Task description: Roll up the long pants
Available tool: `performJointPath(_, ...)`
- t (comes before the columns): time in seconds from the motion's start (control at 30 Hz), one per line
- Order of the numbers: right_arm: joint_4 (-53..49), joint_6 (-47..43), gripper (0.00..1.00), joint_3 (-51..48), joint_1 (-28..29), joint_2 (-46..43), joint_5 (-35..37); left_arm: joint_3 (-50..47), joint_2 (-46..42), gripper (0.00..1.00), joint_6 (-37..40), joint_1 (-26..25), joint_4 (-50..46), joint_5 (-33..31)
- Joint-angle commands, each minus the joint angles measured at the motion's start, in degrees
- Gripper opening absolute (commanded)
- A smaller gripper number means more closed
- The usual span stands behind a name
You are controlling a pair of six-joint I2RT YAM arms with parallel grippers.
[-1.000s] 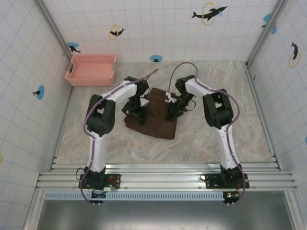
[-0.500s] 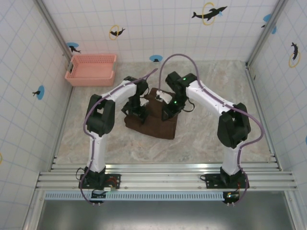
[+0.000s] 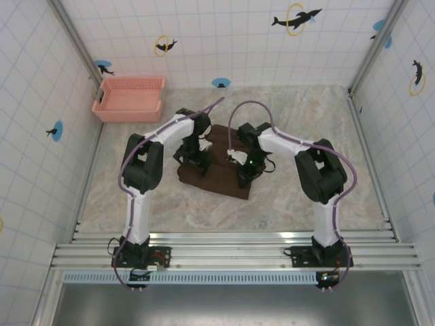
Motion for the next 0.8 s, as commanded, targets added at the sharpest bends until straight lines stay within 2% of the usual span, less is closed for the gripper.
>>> performJointPath(0.0, 4.24, -3.67, 0.39, -5.72, 4.23, -8.99, 16.9, 0.78, 0.83, 0.97, 2.76, 0.17, -2.1, -1.8)
performJointPath(0.07, 7.88, -5.38, 0.43, -9.53, 8.48, -14.66, 20.83, 0.94, 0.91, 0.97, 3.57, 0.17, -2.26, -2.0)
performJointPath(0.17, 12.63, -7.86, 0.56, -14.04, 15.23, -20.57, 25.38, 1.14, 0.9, 0.97, 4.17, 0.16, -2.43, -2.08)
performJointPath(0.27, 13.71, -8.24, 0.57, -14.56, 17.94, -20.18, 23.9, 1.72, 1.18, 0.97, 4.68, 0.14, -2.86, -2.4)
performJointPath(0.3, 14.11, -8.29, 0.82, -14.56, 18.59, -19.43, 23.5, 1.95, 1.34, 0.97, 4.78, 0.19, -3.05, -2.46)
performJointPath(0.33, 14.94, -8.21, 0.99, -14.76, 19.27, -18.91, 23.76, 2.13, 1.44, 0.98, 4.95, 0.16, -3.15, -2.46)
performJointPath(0.53, 20.67, -10.22, 1.0, -14.23, 21.53, -12.9, 25.85, 2.53, 1.53, 0.97, 5.25, 0.15, -3.68, -2.29)
performJointPath(0.77, 21.58, -16.41, 0.89, -8.91, 22.23, -3.57, 34.28, 2.11, 0.81, 0.97, 6.27, 0.1, -4.12, -2.11)
